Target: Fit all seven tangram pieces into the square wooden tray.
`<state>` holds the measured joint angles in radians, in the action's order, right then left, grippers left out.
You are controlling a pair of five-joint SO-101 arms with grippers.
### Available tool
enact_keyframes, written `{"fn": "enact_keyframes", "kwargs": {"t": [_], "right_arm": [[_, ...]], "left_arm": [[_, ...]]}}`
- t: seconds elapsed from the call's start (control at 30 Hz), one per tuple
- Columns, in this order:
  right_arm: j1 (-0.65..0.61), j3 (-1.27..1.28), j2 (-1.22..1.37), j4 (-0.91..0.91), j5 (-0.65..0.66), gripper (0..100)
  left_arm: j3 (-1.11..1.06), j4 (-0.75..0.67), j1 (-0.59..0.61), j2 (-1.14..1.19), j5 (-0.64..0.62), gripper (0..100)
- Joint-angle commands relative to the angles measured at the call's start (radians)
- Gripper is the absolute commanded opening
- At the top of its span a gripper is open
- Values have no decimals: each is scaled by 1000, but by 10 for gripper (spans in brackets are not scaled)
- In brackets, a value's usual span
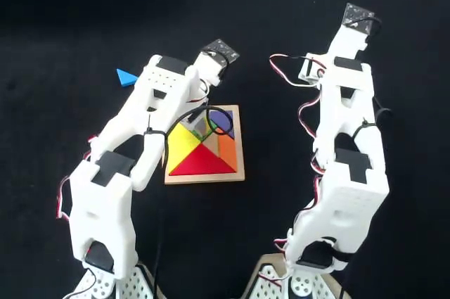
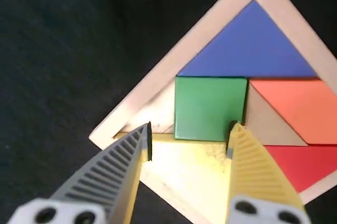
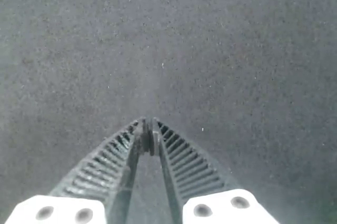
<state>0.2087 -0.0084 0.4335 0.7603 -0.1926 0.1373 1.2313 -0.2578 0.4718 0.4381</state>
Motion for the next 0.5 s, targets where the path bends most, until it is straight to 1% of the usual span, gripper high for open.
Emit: {"fn": "enact_keyframes", "kwargs": {"t": [0.0,0.27,0.47], "right_arm": [[-6,-51,-10,-15,0,15],[-6,-51,-10,-15,0,15],[-6,-51,-10,-15,0,15]], "left_arm": [[54,-6,19,-26,5,242],[102,-72,114,18,5,244],[128,-87,97,78,6,242]]}}
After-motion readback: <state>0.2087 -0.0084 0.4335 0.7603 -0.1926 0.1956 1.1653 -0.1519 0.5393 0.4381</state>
